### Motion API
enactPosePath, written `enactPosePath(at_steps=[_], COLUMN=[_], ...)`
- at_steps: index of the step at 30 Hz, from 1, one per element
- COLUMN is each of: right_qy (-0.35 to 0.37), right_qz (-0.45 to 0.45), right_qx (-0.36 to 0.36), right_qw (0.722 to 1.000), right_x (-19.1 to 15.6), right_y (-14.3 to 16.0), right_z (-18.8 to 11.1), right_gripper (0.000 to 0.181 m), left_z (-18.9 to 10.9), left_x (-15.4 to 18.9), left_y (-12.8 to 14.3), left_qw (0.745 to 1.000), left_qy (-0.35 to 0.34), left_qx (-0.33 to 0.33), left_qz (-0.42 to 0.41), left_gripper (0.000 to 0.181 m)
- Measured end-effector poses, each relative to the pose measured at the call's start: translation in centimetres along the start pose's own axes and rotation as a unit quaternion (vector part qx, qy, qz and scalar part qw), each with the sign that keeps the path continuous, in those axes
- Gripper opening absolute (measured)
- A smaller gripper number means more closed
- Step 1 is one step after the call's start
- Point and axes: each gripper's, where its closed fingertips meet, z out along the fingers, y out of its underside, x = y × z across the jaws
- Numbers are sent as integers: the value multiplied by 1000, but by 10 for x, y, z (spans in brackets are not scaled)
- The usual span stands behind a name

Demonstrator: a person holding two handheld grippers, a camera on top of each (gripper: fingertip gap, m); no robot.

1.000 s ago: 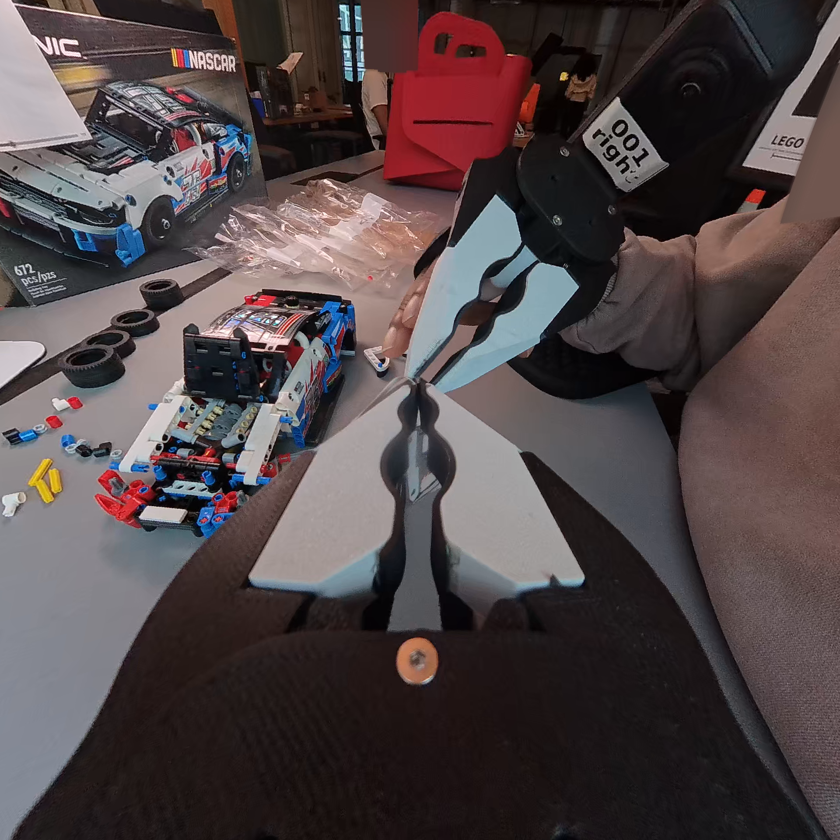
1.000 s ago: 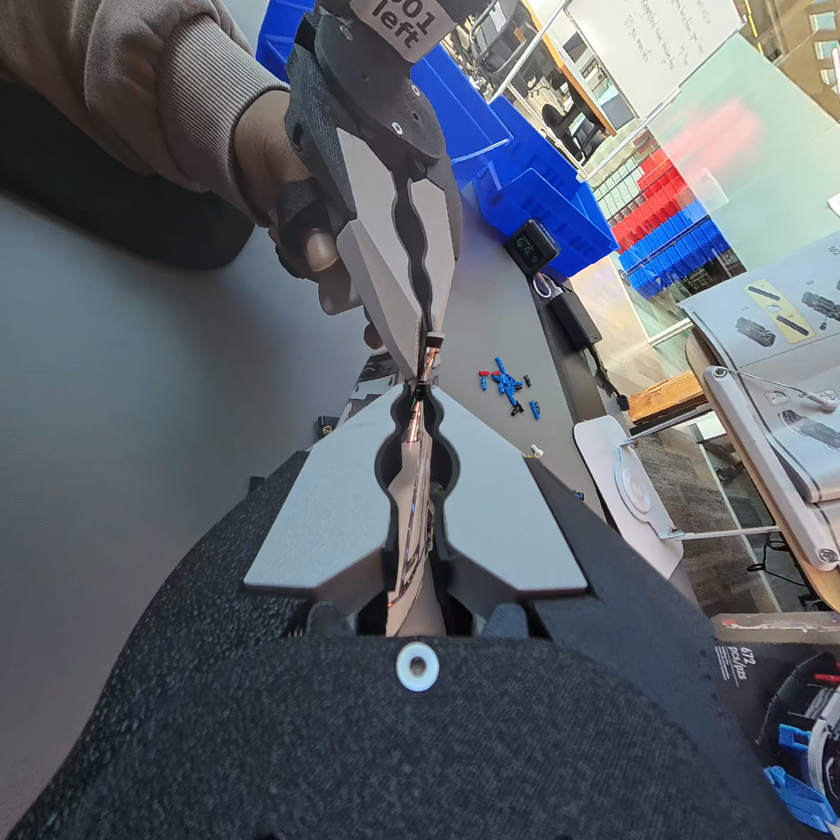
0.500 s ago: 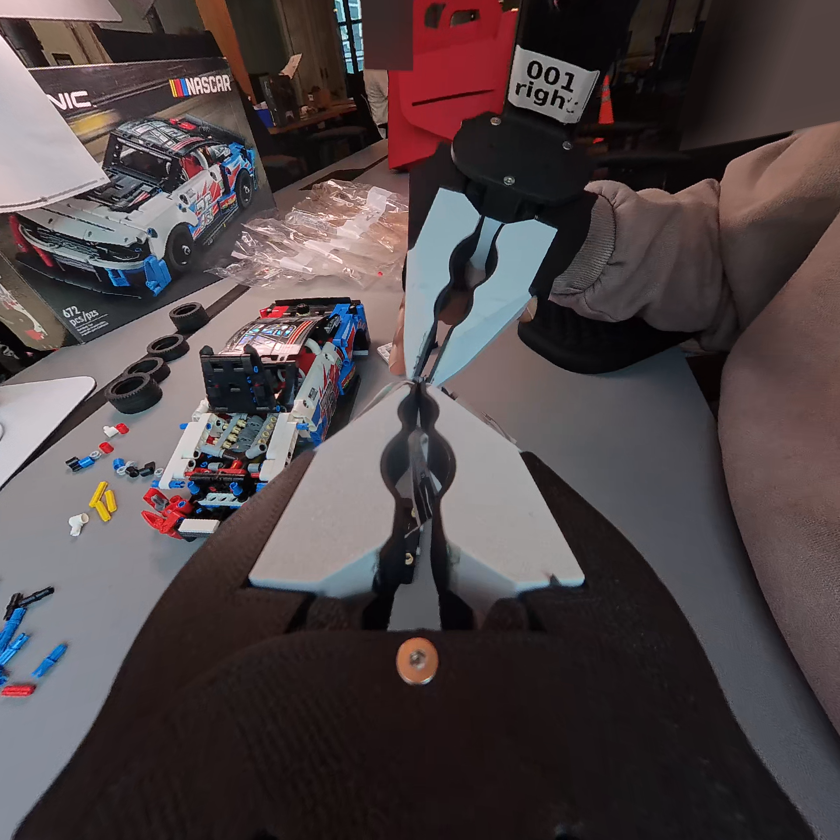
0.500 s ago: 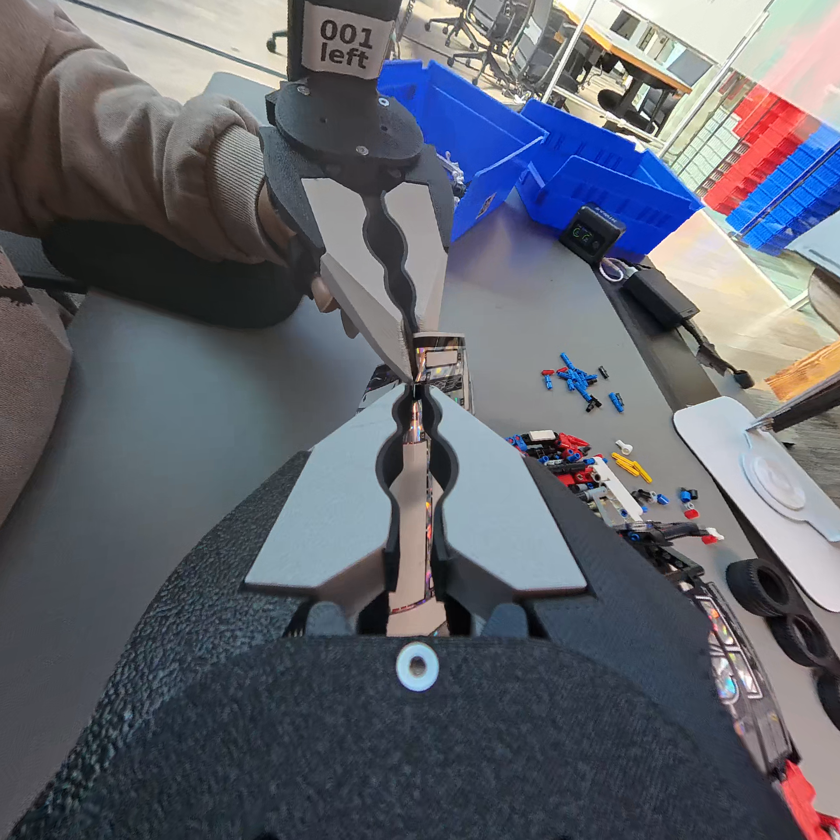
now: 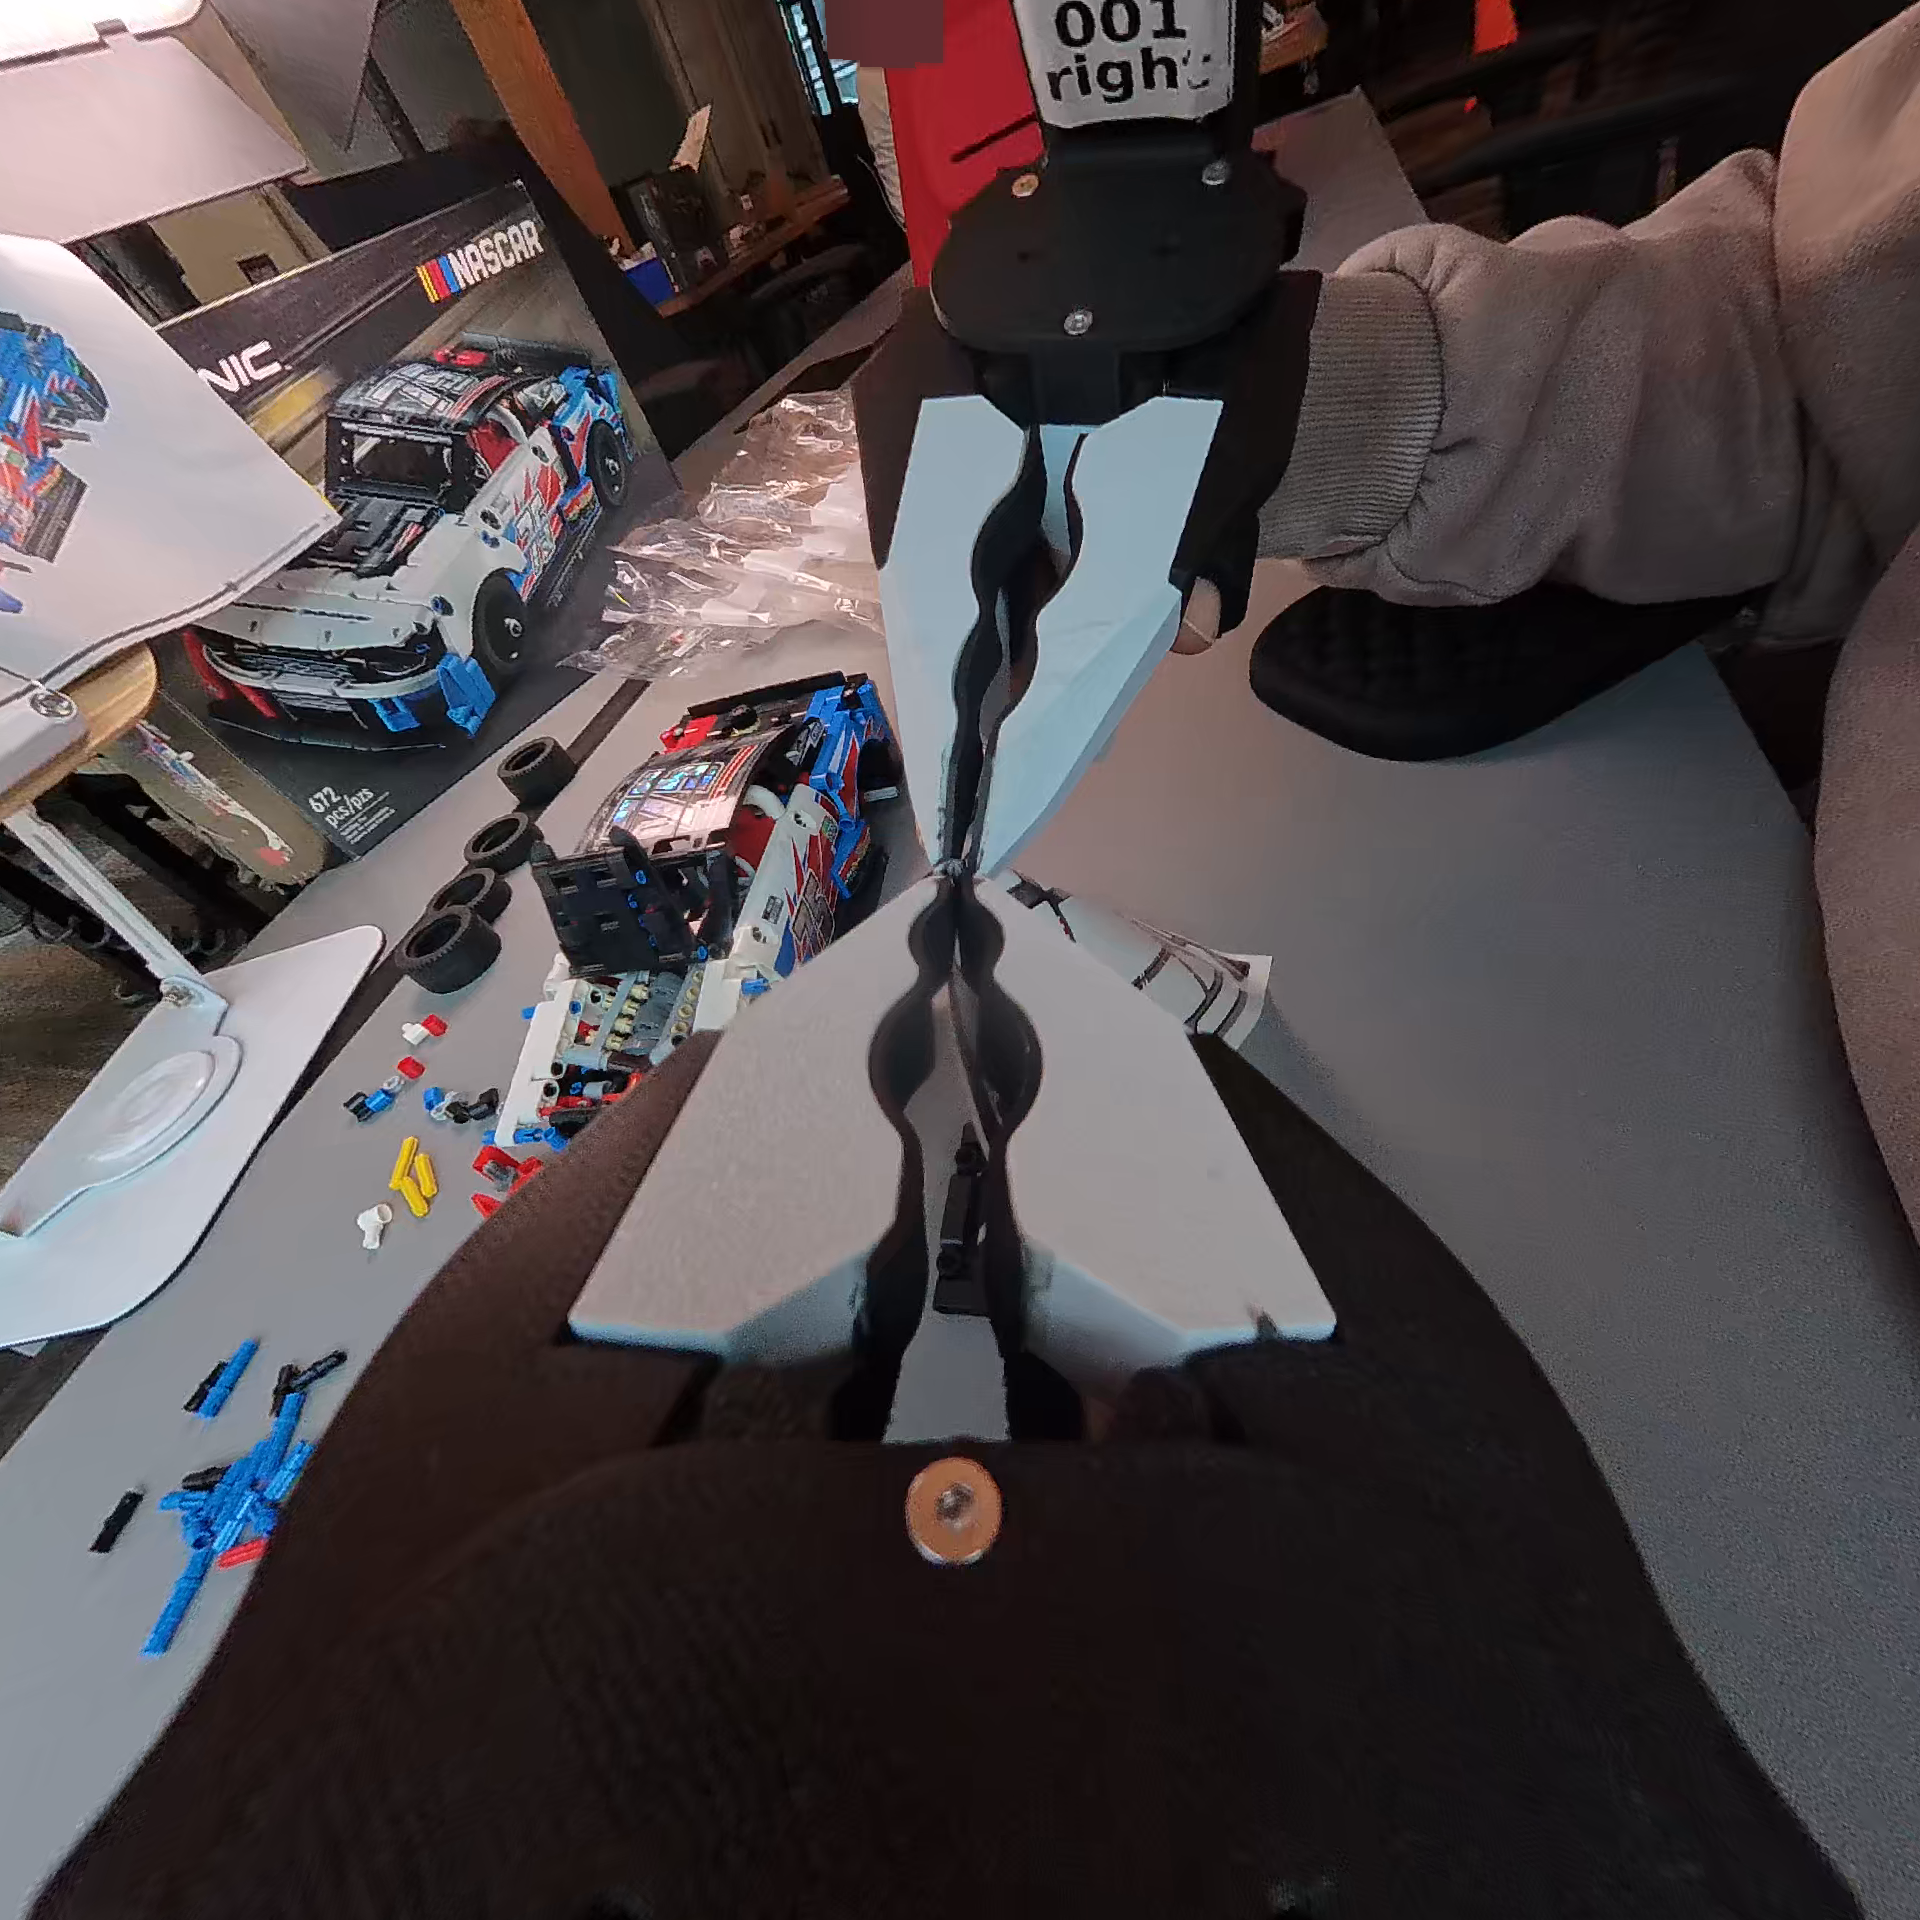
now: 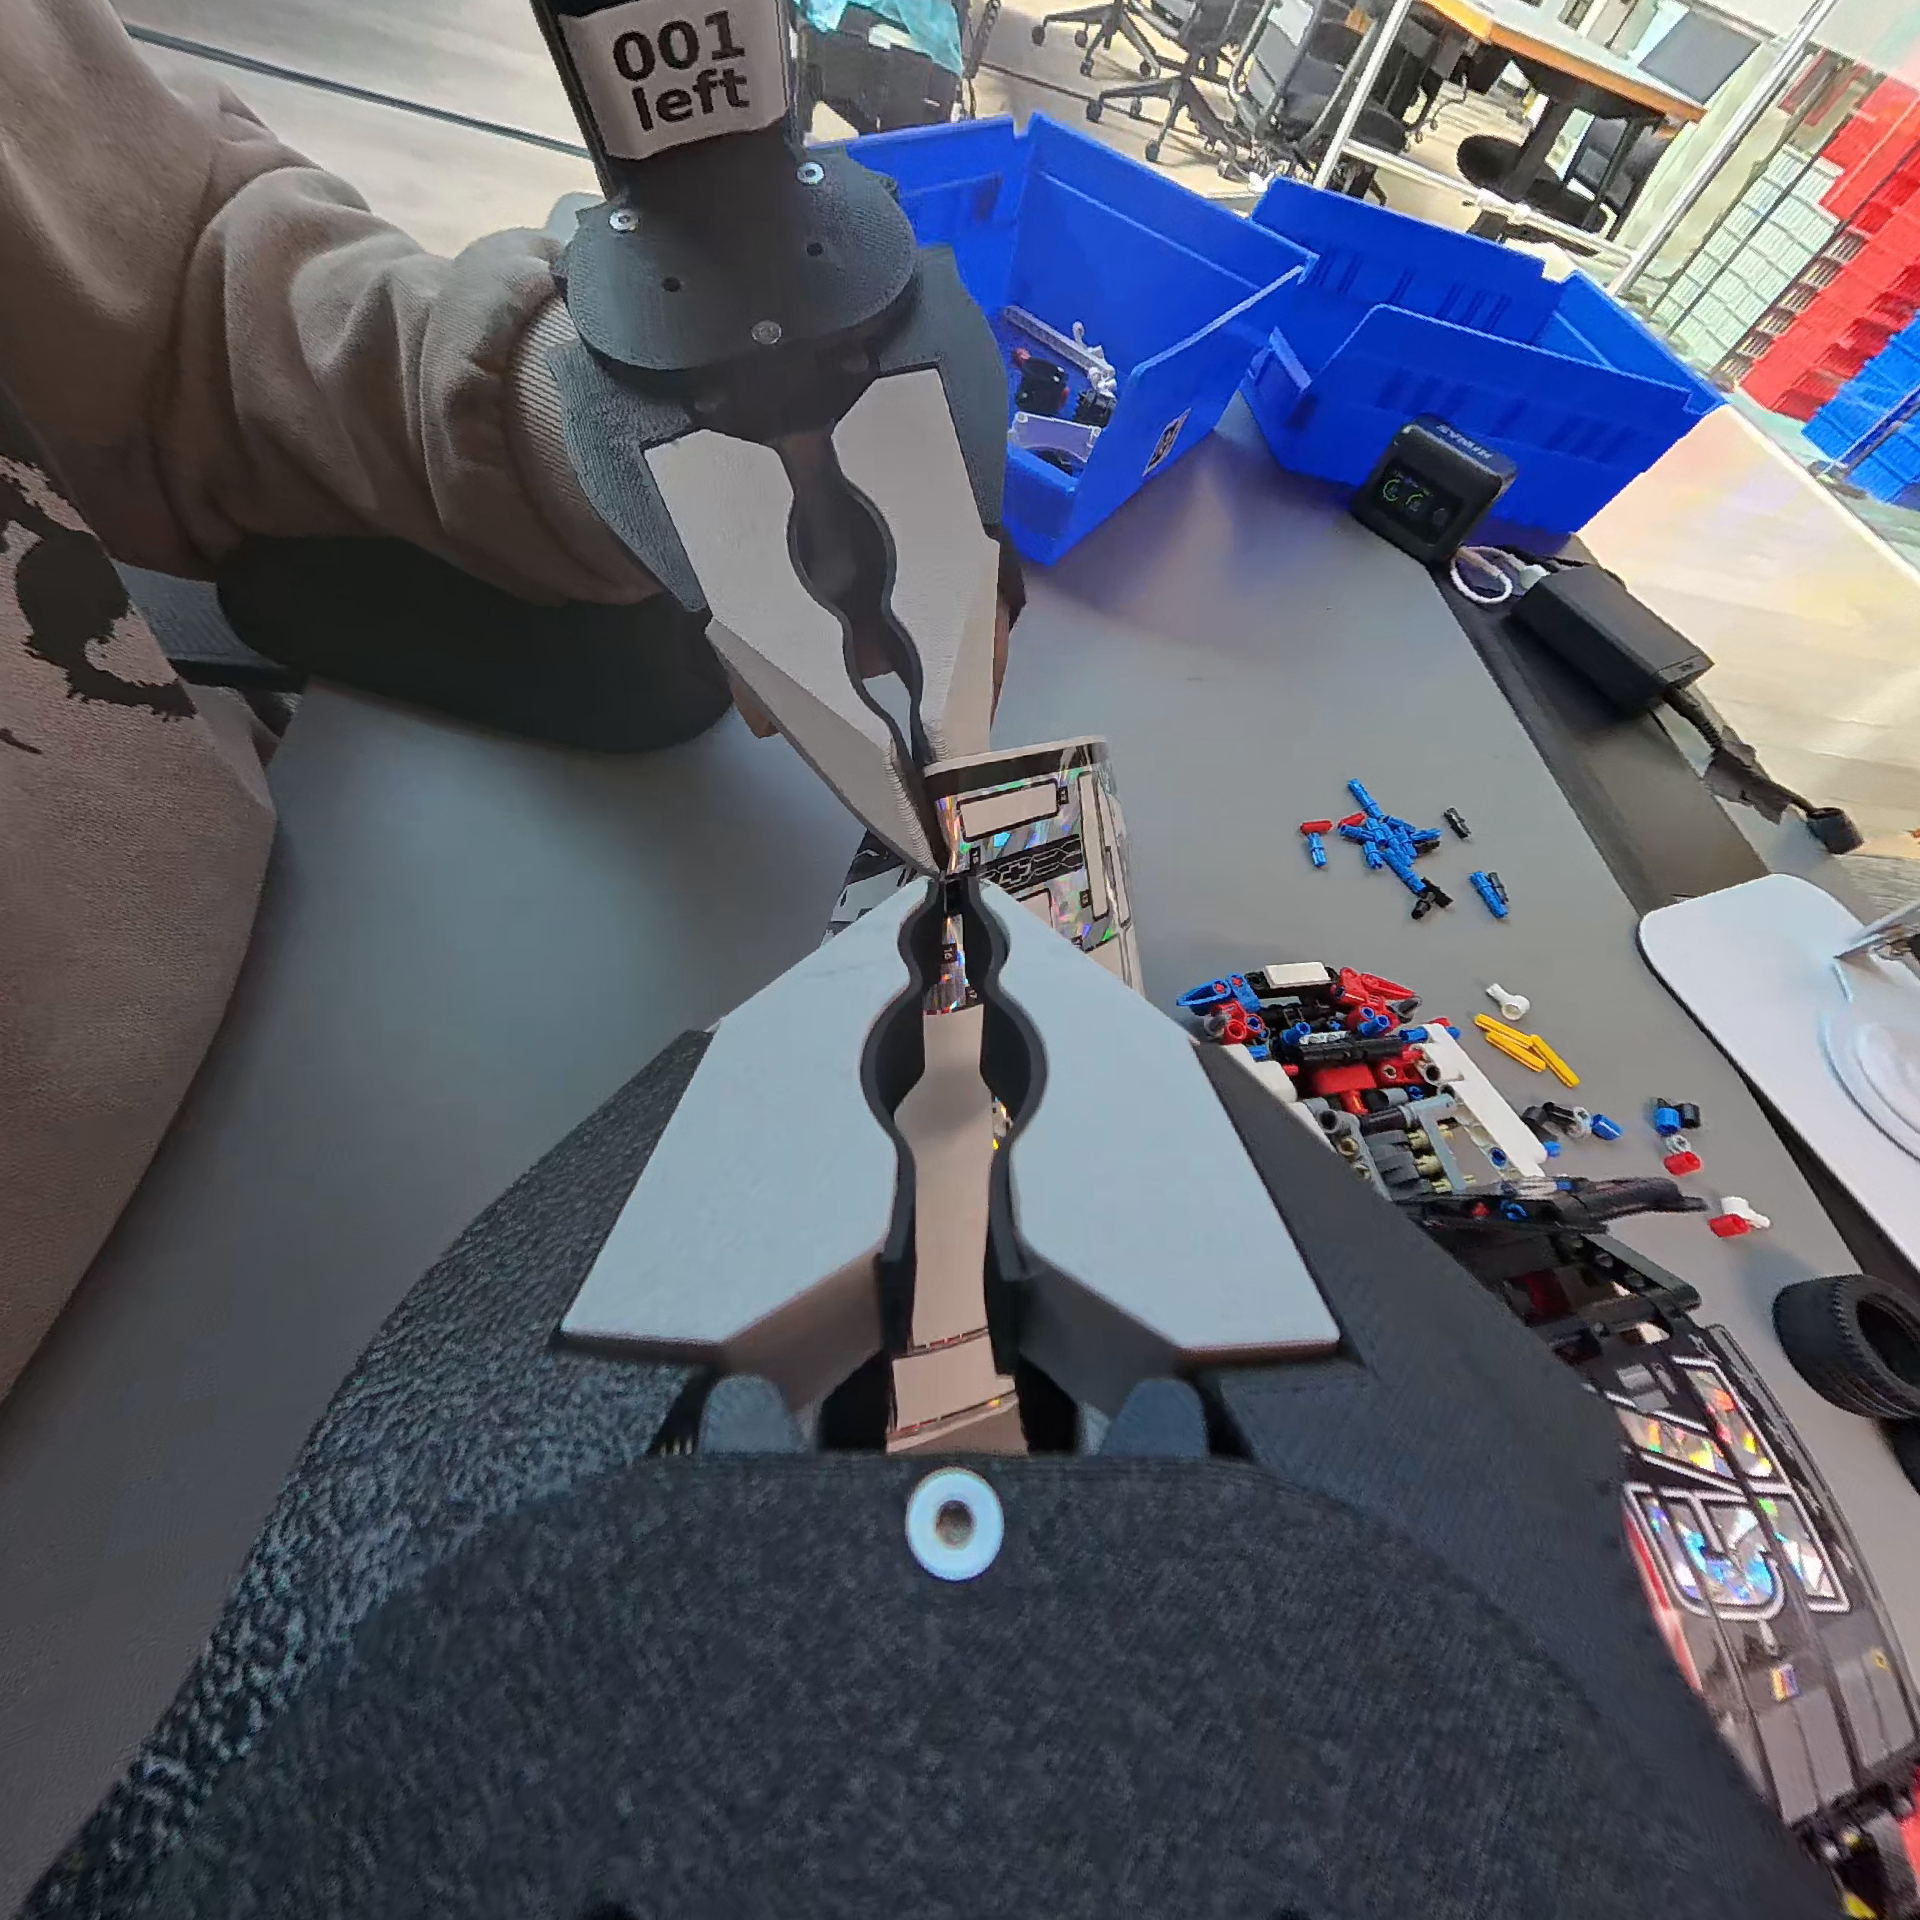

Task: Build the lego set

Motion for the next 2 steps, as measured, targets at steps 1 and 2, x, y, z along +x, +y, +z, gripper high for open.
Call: enactPosePath(at_steps=[1,2], right_qy=[-6,-12], right_qz=[7,13], right_qx=[1,2], right_qw=[1000,1000], right_x=[-1,-1], right_y=[0,1], right_z=[0,-1], right_gripper=[0,0], left_z=[0,0], left_x=[1,2], left_y=[0,0], left_qw=[1000,1000], left_qy=[-1,-3], left_qx=[-3,-5], left_qz=[9,18], left_gripper=[0,0])
